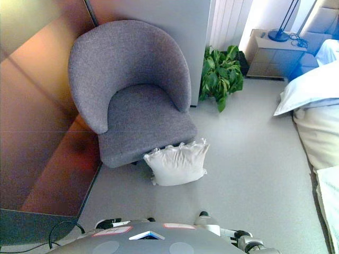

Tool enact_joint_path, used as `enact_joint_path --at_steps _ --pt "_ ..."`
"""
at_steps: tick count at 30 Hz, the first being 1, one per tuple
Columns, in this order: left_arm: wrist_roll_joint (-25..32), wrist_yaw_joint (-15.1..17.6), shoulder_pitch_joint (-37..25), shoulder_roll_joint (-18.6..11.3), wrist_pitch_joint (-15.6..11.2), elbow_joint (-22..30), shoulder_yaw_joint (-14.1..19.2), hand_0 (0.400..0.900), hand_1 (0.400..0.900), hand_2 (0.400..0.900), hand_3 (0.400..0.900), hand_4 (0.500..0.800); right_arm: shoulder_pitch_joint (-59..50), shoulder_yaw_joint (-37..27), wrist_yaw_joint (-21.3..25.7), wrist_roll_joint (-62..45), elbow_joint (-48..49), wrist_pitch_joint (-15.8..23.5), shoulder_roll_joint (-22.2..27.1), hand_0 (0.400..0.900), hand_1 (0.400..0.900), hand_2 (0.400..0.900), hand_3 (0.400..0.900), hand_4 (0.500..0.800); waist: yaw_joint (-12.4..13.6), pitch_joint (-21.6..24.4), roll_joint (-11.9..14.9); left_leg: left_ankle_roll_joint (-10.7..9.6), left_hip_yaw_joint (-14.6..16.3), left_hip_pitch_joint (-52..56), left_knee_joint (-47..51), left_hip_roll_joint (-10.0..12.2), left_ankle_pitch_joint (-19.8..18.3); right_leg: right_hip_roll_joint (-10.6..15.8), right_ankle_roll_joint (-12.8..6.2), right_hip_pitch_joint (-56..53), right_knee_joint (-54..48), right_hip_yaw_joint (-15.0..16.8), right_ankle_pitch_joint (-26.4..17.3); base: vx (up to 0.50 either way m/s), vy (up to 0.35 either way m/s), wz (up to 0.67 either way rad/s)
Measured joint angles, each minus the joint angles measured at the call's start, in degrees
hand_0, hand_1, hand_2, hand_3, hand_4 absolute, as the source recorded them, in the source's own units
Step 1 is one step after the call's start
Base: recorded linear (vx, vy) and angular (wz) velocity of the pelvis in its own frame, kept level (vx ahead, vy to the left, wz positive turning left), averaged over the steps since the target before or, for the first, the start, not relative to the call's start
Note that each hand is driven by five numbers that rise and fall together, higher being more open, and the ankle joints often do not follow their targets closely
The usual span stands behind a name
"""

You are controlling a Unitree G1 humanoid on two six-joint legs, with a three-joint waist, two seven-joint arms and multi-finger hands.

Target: Pick up the pillow and put it on the sofa.

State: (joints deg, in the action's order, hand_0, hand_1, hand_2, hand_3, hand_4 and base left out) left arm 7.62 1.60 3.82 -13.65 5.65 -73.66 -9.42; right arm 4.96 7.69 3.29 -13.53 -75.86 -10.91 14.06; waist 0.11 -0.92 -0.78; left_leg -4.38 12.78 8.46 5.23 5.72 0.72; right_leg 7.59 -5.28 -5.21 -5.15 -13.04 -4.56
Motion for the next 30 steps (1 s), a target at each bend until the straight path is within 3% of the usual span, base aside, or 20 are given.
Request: enact_joint_path --at_steps 25,29,30 --pt "-0.12 1.44 -1.30 0.00 2.34 0.58 -1.61 0.900 0.900 0.900 0.900 0.800 -0.33 1.12 0.05 0.44 0.08 0.15 -0.06 0.900 0.900 0.900 0.900 0.800 -0.77 -0.81 0.35 0.08 0.07 -0.44 -0.27 0.34 -0.07 -0.31 0.11 0.83 0.24 0.34 0.10 0.01 -0.039 -0.01" --pt "0.01 3.36 -2.95 -0.13 1.85 0.57 -2.50 0.900 0.900 0.900 0.900 0.800 -1.37 1.10 -0.02 0.25 1.34 -0.37 -0.27 0.900 0.900 0.900 0.900 0.800 -1.92 -2.80 0.37 -0.84 0.20 -1.96 -3.67 1.83 -0.59 -1.53 1.01 2.45 1.82 2.04 0.84 0.02 -0.193 -0.23" --pt "1.40 4.12 -3.45 -0.46 1.33 0.67 -2.35 0.900 0.900 0.900 0.900 0.800 -2.36 1.12 -0.10 0.31 1.70 -0.85 -0.60 0.900 0.900 0.900 0.900 0.800 -1.40 -4.06 0.52 -1.60 0.26 -3.02 -6.72 2.76 -1.34 -2.03 2.24 4.38 5.64 1.85 2.99 0.04 -0.212 -0.35"
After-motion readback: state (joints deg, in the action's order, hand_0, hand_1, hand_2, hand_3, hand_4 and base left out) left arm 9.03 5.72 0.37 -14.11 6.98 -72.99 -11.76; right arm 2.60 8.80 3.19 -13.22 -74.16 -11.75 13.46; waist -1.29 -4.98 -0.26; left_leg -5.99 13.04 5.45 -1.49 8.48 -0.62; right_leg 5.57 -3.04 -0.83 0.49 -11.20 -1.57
